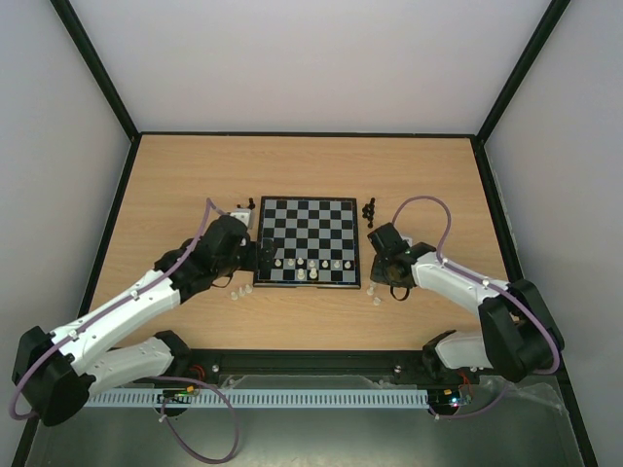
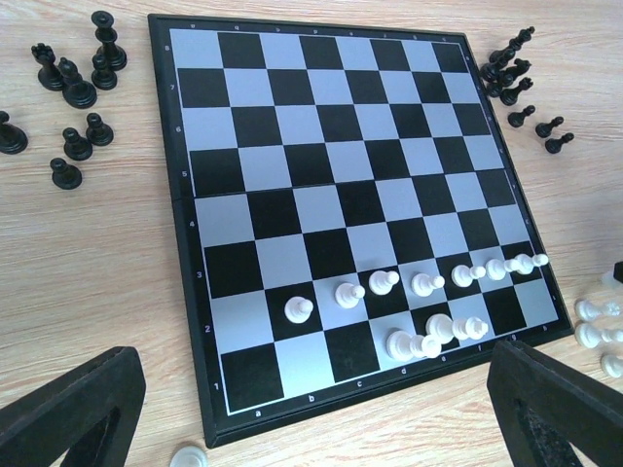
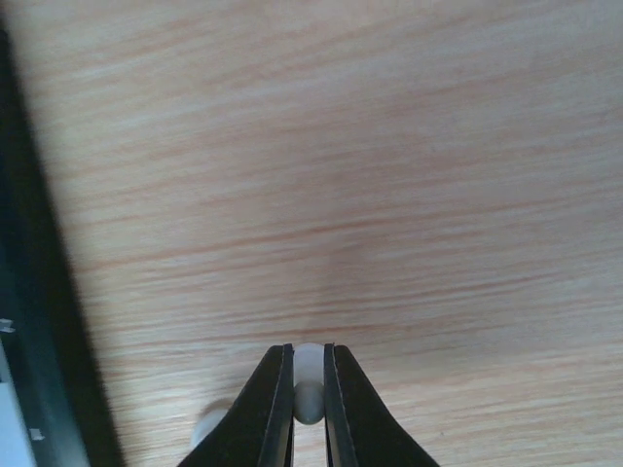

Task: Set up the chess pieces on the board
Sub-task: Pick up the chess piece at the center of the board, then place the chess piece on the chessboard.

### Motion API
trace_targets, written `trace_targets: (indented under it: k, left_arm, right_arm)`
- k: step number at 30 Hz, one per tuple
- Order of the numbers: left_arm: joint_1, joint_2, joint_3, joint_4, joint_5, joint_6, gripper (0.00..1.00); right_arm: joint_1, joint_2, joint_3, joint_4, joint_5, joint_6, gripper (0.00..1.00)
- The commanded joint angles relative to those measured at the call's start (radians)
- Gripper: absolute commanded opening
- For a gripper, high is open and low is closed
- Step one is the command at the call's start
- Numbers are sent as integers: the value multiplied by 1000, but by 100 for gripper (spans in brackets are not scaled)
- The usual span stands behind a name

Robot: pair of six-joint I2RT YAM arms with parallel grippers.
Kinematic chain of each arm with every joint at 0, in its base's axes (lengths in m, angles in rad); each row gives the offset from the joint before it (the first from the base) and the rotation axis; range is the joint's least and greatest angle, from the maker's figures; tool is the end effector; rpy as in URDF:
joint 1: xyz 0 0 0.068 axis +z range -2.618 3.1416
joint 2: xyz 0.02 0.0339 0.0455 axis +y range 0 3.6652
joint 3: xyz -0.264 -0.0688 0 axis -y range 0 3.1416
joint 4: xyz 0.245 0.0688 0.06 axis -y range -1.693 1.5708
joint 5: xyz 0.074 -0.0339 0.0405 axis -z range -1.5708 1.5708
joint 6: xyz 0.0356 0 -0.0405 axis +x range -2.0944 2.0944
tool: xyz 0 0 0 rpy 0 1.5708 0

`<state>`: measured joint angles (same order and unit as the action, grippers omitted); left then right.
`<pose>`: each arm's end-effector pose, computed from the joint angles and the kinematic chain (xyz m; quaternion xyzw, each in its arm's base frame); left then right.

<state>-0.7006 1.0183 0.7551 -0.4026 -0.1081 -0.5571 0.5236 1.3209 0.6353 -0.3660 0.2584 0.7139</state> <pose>0.1704 -0.1387 0.2648 0.0408 0.8974 -0.2175 0.3816 0.2090 0.1102 0.1665 0.1240 0.9510 0.0462 0.2796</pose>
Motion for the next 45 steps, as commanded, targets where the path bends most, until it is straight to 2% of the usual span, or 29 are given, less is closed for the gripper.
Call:
trace_targets:
  k: [1, 17, 29, 39, 45]
  left_arm:
    - [7, -3, -18, 25, 0, -8, 100]
    - [11, -53, 7, -19, -54, -44, 99]
    - [18, -100, 52, -80, -90, -56, 99]
    - [23, -170, 80, -119, -129, -68, 100]
    - [24, -211, 85, -131, -137, -83, 99]
  right_arm:
    - [-4, -33, 55, -44, 0, -29, 8]
    - [-4, -80, 101, -68, -16, -103, 7]
    - [-3, -129, 111, -61, -91, -133, 6]
    - [13, -134, 212, -120, -131, -181, 6]
    - [100, -58, 333, -155, -125, -192, 6]
